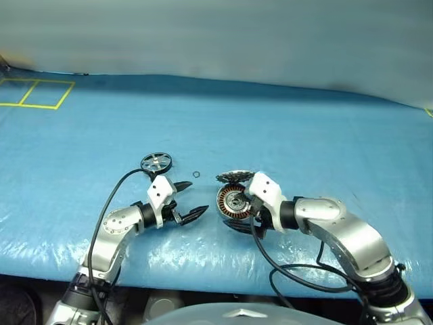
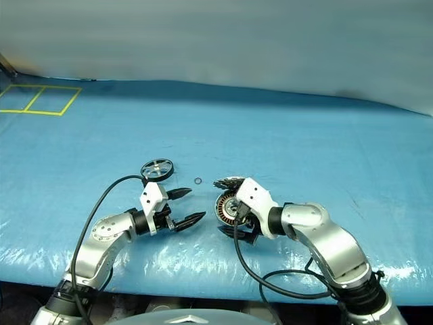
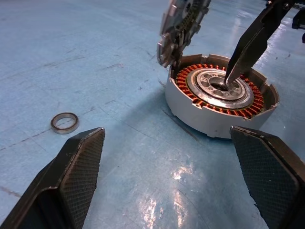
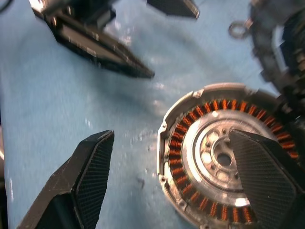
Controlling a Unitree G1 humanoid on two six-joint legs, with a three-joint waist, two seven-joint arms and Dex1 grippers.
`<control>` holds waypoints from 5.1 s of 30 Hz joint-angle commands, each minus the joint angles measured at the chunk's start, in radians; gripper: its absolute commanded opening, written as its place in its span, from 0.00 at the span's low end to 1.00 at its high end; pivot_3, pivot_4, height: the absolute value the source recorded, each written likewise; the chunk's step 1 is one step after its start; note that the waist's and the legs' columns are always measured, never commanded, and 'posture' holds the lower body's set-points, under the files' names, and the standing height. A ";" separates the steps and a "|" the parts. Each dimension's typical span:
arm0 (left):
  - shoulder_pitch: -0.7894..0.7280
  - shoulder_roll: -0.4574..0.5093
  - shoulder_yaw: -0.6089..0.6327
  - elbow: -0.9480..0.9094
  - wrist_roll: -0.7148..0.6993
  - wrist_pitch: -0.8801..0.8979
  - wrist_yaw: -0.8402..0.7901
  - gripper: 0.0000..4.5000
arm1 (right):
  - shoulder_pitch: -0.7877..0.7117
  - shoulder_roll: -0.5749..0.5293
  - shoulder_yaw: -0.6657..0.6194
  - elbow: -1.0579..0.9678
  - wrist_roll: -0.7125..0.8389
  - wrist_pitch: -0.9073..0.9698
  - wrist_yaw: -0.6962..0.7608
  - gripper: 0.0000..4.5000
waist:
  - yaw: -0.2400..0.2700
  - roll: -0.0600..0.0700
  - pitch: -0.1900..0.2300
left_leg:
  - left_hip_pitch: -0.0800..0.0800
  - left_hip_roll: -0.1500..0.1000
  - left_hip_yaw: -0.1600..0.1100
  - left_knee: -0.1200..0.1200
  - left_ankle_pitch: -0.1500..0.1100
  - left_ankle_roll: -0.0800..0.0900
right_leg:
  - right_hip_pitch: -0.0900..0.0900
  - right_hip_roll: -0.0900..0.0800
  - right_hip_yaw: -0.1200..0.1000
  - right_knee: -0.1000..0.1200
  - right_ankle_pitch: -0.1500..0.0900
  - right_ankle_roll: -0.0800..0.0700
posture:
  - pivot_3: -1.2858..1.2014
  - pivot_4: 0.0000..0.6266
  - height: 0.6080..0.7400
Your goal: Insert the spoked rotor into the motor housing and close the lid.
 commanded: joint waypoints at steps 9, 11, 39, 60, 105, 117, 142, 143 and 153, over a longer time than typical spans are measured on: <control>-0.094 -0.105 0.036 0.108 0.116 -0.066 0.225 1.00 | 0.265 0.200 -0.261 -0.060 0.180 -0.207 -0.169 0.90 | 0.005 0.000 0.000 | 0.002 0.000 0.000 0.002 0.000 0.000 | 0.002 0.000 0.001 0.001 0.000 0.000 | 0.52 0.24 1.00; -0.101 -0.126 0.034 0.129 0.137 -0.067 0.262 1.00 | 0.281 0.240 -0.253 -0.046 0.169 -0.233 -0.214 0.90 | 0.004 0.001 0.000 | 0.002 0.000 0.000 0.002 0.000 0.000 | 0.002 0.001 0.001 0.001 0.000 0.000 | 0.52 0.24 1.00; -0.295 -0.275 -0.004 0.543 0.264 -0.086 0.375 1.00 | 0.327 0.099 -0.004 -0.056 0.031 -0.384 -0.286 0.90 | 0.012 0.002 -0.001 | 0.002 -0.002 -0.001 0.007 0.000 0.000 | 0.006 0.000 0.002 0.001 0.001 0.001 | 0.52 0.24 1.00; -0.147 -0.200 -0.026 0.439 0.297 0.054 0.361 0.65 | 0.310 0.072 0.043 0.010 -0.017 -0.406 -0.270 0.91 | -0.002 0.006 -0.013 | 0.018 -0.001 0.001 0.002 0.000 0.000 | 0.019 0.000 0.003 0.001 -0.003 -0.004 | 0.52 0.24 1.00; -0.084 0.019 0.048 0.051 -0.005 -0.123 -0.101 0.14 | 0.292 0.050 -0.041 -0.035 0.028 -0.383 -0.247 0.91 | 0.007 0.002 0.000 | 0.000 -0.001 -0.001 -0.001 -0.001 -0.001 | 0.000 -0.001 0.002 -0.001 -0.001 -0.001 | 0.52 0.24 1.00; -0.189 -0.027 -0.158 0.037 0.077 -0.154 -0.176 0.14 | 0.436 -0.034 -0.155 -0.153 0.104 -0.343 -0.228 0.91 | 0.014 0.002 0.000 | 0.000 -0.001 0.000 0.001 -0.001 -0.001 | 0.002 0.000 0.002 0.000 -0.004 -0.004 | 0.52 0.24 1.00; -0.352 -0.165 -0.262 0.343 0.261 -0.281 -0.140 0.14 | 0.464 0.018 -0.076 -0.146 0.047 -0.340 -0.347 0.91 | 0.012 0.002 0.001 | 0.000 -0.001 -0.001 0.005 -0.001 0.000 | 0.004 0.001 0.003 0.001 -0.001 0.000 | 0.52 0.24 1.00; -0.351 -0.166 -0.264 0.345 0.268 -0.283 -0.136 0.14 | 0.462 0.016 -0.070 -0.144 0.047 -0.339 -0.343 0.91 | 0.012 0.002 0.001 | 0.000 -0.001 -0.001 0.005 -0.001 0.000 | 0.004 0.001 0.003 0.001 -0.001 0.000 | 0.52 0.24 1.00; -0.327 -0.148 -0.284 0.316 0.289 -0.227 -0.142 0.14 | 0.431 0.014 -0.043 -0.117 0.034 -0.345 -0.335 0.91 | 0.013 0.002 0.000 | 0.001 -0.001 -0.001 0.007 -0.001 0.000 | 0.005 0.001 0.003 0.001 -0.001 0.000 | 0.52 0.24 1.00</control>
